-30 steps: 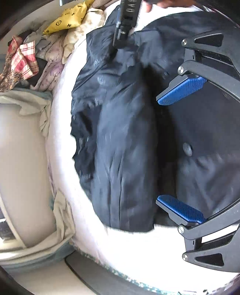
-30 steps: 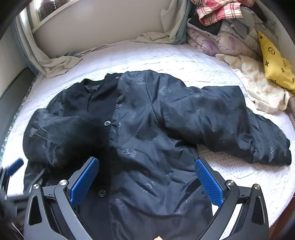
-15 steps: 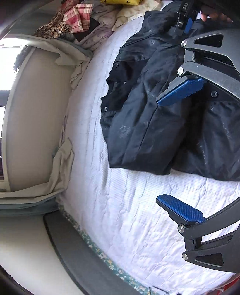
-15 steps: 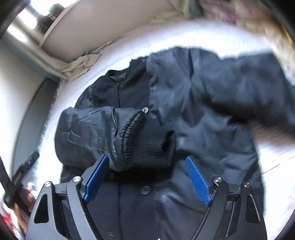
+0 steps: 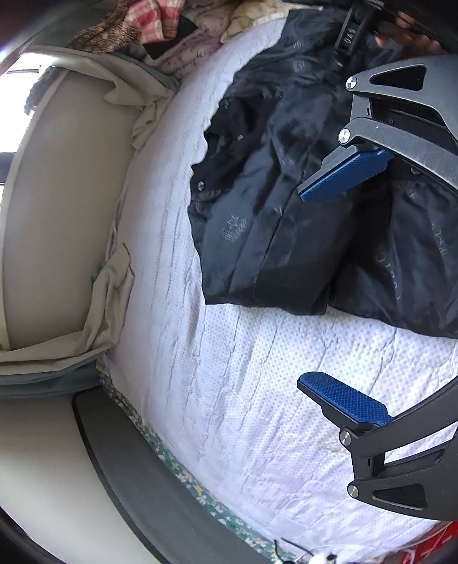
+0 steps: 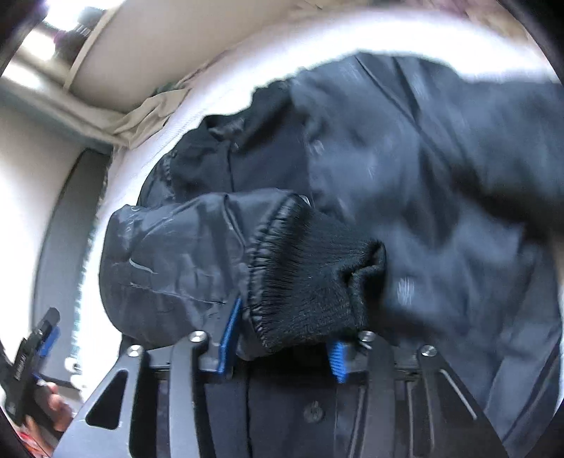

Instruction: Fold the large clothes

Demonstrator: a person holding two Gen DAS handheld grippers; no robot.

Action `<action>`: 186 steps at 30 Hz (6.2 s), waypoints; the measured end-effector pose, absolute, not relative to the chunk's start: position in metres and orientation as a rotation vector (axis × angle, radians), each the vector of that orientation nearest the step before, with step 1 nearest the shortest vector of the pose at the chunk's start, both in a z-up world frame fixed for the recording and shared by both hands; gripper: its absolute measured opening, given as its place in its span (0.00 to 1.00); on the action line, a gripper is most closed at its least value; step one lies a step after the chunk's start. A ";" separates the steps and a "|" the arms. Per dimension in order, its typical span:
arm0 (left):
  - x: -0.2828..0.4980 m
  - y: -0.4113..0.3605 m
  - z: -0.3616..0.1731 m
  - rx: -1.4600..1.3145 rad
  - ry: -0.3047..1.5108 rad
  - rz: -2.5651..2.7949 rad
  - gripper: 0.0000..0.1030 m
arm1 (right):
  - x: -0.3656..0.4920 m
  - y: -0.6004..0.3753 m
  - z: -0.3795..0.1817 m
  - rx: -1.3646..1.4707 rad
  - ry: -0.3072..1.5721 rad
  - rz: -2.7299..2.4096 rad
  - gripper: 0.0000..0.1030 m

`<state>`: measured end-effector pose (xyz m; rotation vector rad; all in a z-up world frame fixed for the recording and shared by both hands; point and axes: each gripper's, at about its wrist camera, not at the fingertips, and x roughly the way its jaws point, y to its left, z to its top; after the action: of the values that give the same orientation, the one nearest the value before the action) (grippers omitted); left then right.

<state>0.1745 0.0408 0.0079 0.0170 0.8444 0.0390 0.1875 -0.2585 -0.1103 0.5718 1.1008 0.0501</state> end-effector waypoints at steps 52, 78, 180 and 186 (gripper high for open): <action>0.233 -0.012 -0.118 0.188 1.024 0.015 0.92 | 0.247 -0.227 -0.156 0.136 1.040 -0.054 0.53; 0.220 -0.004 -0.128 0.150 0.998 0.028 0.94 | 0.241 -0.216 -0.163 0.052 0.982 -0.100 0.54; 0.150 0.025 -0.017 -0.101 0.914 -0.043 0.91 | 0.164 -0.145 -0.093 -0.441 0.925 0.045 0.07; 0.152 0.024 -0.018 -0.129 0.940 -0.075 0.91 | 0.157 -0.168 -0.069 -0.203 0.989 0.258 0.68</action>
<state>0.1517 0.0244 -0.0183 -0.1294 0.9401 -0.0747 0.1573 -0.1683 -0.0688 -0.2029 0.9886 0.2582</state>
